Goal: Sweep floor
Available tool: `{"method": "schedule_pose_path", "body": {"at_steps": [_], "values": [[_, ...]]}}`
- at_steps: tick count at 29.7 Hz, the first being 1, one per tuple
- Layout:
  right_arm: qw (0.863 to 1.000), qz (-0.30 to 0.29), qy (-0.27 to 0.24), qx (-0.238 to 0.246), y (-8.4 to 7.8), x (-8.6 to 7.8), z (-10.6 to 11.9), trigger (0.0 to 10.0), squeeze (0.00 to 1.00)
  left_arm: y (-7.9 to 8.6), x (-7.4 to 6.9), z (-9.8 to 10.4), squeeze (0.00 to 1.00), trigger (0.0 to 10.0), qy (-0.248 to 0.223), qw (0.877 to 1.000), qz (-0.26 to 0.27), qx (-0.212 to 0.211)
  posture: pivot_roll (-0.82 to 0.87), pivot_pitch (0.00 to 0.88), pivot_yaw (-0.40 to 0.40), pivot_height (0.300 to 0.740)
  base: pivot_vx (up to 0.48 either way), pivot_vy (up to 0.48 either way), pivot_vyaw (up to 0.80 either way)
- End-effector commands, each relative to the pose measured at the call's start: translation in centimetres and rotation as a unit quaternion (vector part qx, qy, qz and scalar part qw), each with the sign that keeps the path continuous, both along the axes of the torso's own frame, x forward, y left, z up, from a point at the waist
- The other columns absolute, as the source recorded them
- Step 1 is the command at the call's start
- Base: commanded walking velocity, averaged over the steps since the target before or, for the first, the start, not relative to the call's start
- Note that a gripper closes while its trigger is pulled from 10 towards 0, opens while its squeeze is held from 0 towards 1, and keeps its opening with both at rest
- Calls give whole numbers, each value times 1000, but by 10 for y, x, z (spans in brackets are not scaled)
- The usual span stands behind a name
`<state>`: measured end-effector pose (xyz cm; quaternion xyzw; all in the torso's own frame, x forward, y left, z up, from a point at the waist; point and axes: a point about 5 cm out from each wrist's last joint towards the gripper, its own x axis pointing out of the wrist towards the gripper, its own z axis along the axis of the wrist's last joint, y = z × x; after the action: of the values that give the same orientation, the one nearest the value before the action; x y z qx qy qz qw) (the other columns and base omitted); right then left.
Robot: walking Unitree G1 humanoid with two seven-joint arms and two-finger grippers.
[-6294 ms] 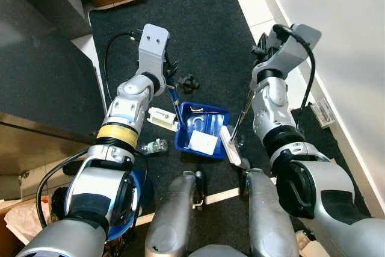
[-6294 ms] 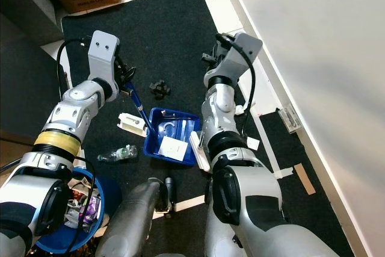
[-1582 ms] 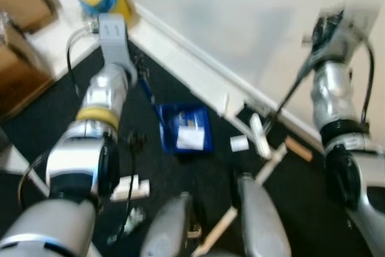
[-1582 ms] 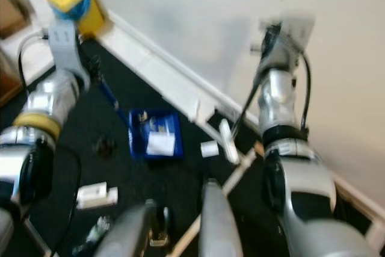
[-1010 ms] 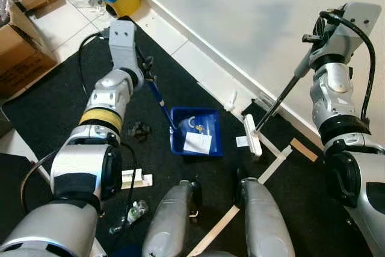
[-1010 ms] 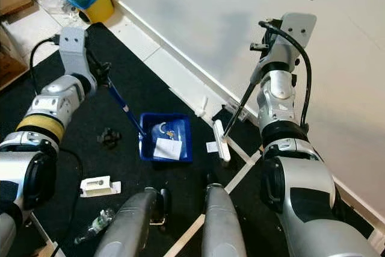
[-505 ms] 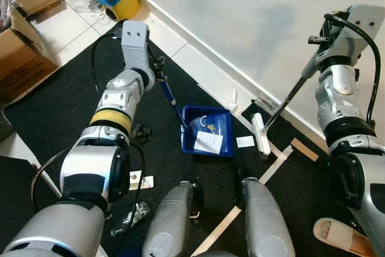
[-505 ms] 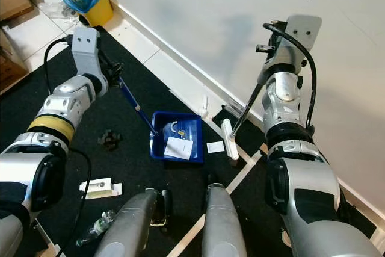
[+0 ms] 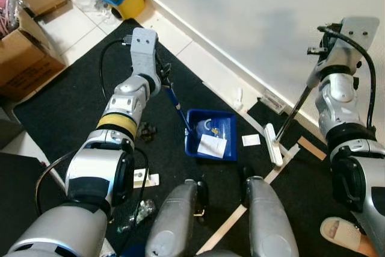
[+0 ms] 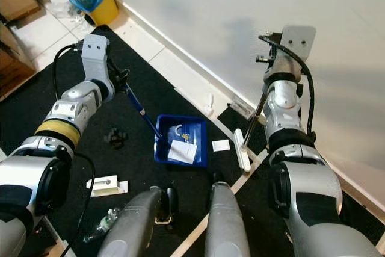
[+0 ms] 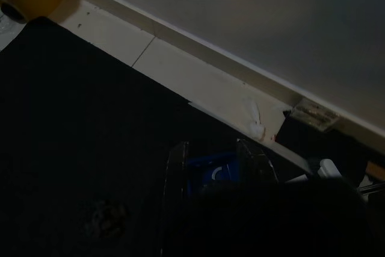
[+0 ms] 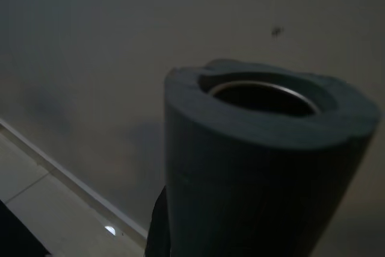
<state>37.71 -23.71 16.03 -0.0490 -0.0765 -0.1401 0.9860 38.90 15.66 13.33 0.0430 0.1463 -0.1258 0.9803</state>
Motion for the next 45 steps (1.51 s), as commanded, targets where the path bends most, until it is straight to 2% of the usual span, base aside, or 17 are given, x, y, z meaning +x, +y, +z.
{"method": "schedule_pose_path", "body": {"at_steps": [1, 5, 7, 9, 10, 11, 13, 15, 17, 22, 25, 28, 29, 31, 35, 38, 45], "values": [[1000, -7, 8, 0, -3, -3, -7, 10000, 0, 2, -9, -22, 0, 10000, 44, 999, 0, 27, 55, 324, 129, 740, 0, 0, 0], [999, -1, 23, 24, 4, -3, -15, 10000, 0, -2, -9, -16, 0, 10000, 38, 999, -14, 20, 83, 337, 136, 740, 0, 0, 0], [997, 13, 27, 67, 17, 0, -19, 10000, 0, -6, -8, -10, 0, 10000, 30, 999, -28, 11, 98, 343, 140, 740, 0, 0, 0], [996, 17, 27, 80, 20, 0, -20, 10000, 0, -7, -9, -8, 0, 10000, 29, 999, -32, 9, 98, 343, 140, 740, 0, 0, 0], [993, 30, 25, 113, 29, 2, -22, 10000, 0, -9, -9, -6, 0, 10000, 27, 999, -38, 7, 111, 346, 140, 740, 0, 0, 0], [993, 30, 25, 113, 29, 2, -22, 10000, 0, -9, -9, -6, 0, 10000, 27, 999, -38, 7, 111, 346, 140, 740, 0, 0, 0], [985, 56, 17, 164, 45, 5, -22, 10000, 0, -12, -9, -2, 0, 10000, 24, 999, -42, 5, 114, 344, 135, 740, 0, 0, 0], [982, 62, 15, 176, 50, 5, -22, 10000, 0, -12, -9, -1, 0, 10000, 23, 999, -42, 5, 114, 344, 135, 740, 0, 0, 0], [972, 92, 7, 216, 68, 8, -21, 10000, 0, -17, -9, 2, 0, 10000, 23, 999, -48, 2, 112, 339, 133, 740, 0, 0, 0], [959, 136, -16, 249, 92, 12, -11, 10000, 0, -22, -11, 3, 0, 10000, 25, 998, -56, 0, 104, 333, 128, 740, 0, 0, 0], [956, 148, -31, 252, 94, 14, -4, 10000, 0, -22, -11, 3, 0, 10000, 26, 998, -56, -1, 99, 332, 126, 740, 0, 0, 0], [958, 155, -66, 233, 89, 17, 13, 10000, 0, -23, -11, 3, 0, 10000, 26, 998, -56, -1, 87, 330, 122, 740, 0, 0, 0], [961, 154, -88, 212, 82, 18, 24, 10000, 0, -23, -11, 4, 0, 10000, 26, 998, -54, -2, 79, 328, 120, 740, 0, 0, 0], [963, 153, -98, 199, 78, 19, 29, 10000, 0, -23, -11, 4, 0, 10000, 27, 998, -53, -2, 79, 328, 120, 740, 0, 0, 0], [971, 130, -141, 140, 51, 16, 51, 10000, 0, -24, -11, 5, 0, 10000, 26, 998, -53, -3, 65, 328, 117, 740, 0, 0, 0], [982, 90, -151, 72, 26, 12, 60, 10000, 0, -26, -11, 4, 0, 10000, 27, 998, -54, -4, 52, 328, 117, 740, 0, 0, 0], [990, 29, -141, 9, -16, -3, 64, 10000, 0, -27, -11, 3, 0, 10000, 30, 998, -56, -2, 39, 327, 121, 740, 0, 0, 0]]}}
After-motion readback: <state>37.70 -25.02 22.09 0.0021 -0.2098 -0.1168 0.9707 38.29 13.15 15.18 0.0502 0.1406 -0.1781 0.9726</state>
